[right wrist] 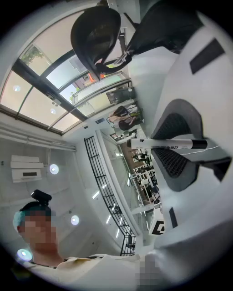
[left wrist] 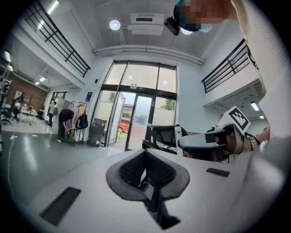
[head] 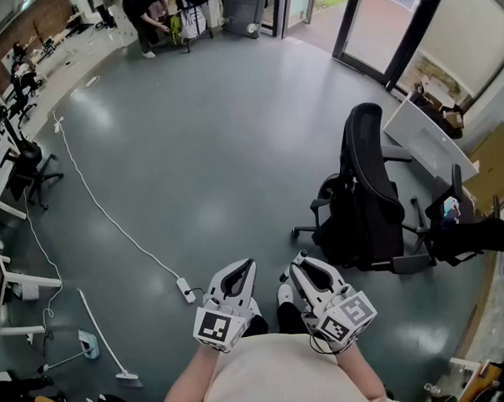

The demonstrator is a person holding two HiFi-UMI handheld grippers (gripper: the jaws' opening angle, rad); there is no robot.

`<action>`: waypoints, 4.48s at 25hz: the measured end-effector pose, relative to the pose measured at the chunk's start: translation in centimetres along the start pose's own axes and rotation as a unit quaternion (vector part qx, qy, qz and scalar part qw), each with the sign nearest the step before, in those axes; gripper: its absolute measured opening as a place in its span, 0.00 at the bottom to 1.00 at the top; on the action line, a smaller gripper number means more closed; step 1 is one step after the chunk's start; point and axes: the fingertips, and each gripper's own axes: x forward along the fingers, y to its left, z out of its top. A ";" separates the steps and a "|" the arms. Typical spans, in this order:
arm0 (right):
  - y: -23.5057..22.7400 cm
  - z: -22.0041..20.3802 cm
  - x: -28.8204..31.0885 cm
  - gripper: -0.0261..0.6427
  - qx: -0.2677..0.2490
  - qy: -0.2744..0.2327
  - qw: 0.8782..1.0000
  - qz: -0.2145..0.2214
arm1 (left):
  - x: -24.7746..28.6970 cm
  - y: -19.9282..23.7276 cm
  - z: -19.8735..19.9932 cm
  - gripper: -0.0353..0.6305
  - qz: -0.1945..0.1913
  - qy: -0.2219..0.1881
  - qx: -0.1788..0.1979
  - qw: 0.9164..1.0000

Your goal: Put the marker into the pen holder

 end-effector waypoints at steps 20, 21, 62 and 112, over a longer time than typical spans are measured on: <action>-7.0 -0.3 -17.9 0.16 0.036 -0.109 0.968 -0.221 | 8.1 -18.4 0.6 0.07 -0.251 -0.009 0.023 0.968; -7.3 -0.4 -19.1 0.16 0.039 -0.115 0.966 -0.227 | 8.3 -19.8 0.4 0.07 -0.260 -0.006 0.027 0.965; -8.3 -11.2 -83.5 0.16 0.102 -0.280 0.607 -0.736 | 2.4 -89.0 -13.1 0.07 -0.789 0.107 0.047 0.604; 25.6 -35.2 -113.5 0.16 0.151 -0.352 0.364 -0.849 | -44.2 -116.3 -27.5 0.07 -0.924 0.153 0.101 0.337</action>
